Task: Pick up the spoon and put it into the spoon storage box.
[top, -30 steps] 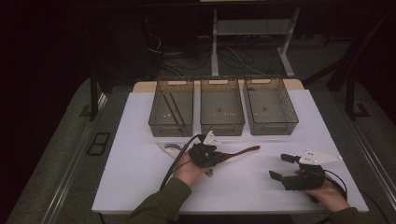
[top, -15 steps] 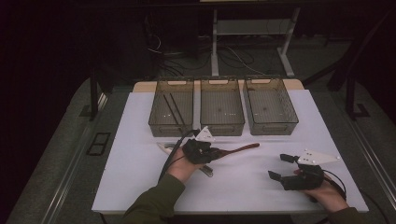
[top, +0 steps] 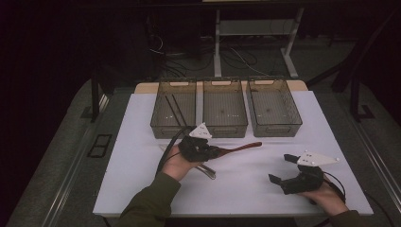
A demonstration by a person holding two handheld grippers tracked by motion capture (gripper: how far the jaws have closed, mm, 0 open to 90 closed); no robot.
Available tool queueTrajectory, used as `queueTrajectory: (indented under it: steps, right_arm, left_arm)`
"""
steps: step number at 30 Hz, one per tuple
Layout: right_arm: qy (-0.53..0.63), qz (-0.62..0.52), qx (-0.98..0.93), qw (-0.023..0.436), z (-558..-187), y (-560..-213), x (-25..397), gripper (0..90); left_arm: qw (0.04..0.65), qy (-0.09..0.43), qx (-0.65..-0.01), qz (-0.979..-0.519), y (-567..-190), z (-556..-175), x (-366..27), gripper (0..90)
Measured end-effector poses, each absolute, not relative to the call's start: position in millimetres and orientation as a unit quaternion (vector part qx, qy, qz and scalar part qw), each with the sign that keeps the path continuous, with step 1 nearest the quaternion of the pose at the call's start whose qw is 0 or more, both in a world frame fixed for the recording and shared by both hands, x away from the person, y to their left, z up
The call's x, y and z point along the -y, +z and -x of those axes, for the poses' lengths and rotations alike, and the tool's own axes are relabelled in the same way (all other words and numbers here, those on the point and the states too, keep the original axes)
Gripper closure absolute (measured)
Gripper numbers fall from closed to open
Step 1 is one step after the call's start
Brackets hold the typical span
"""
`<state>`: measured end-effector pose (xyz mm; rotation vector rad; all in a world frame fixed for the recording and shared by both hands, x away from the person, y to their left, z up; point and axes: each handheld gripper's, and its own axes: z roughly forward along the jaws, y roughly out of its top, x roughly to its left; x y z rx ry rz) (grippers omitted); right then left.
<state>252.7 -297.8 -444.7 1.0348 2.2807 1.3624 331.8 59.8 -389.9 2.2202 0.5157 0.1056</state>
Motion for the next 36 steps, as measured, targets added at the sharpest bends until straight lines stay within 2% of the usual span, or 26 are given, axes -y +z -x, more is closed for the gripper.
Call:
queueTrajectory:
  steps: [9, 18, 27, 36]
  right_arm:
    - [0.471, -0.355, -0.796, 0.137, -252, -446, 296, 0.6]
    - [0.469, -0.355, -0.797, 0.137, -253, -446, 297, 0.6]
    - [0.466, -0.356, -0.798, 0.14, -253, -446, 298, 0.6]
    - [0.466, -0.356, -0.797, 0.143, -253, -446, 300, 0.6]
  left_arm:
    - [0.43, 0.052, -0.211, -0.876, -373, -341, -70, 79.6]
    - [0.446, 0.088, -0.225, -0.862, -353, -354, -74, 79.6]
    - [0.45, 0.131, -0.246, -0.849, -336, -381, -71, 79.6]
    - [0.437, 0.151, -0.276, -0.842, -330, -411, -63, 79.6]
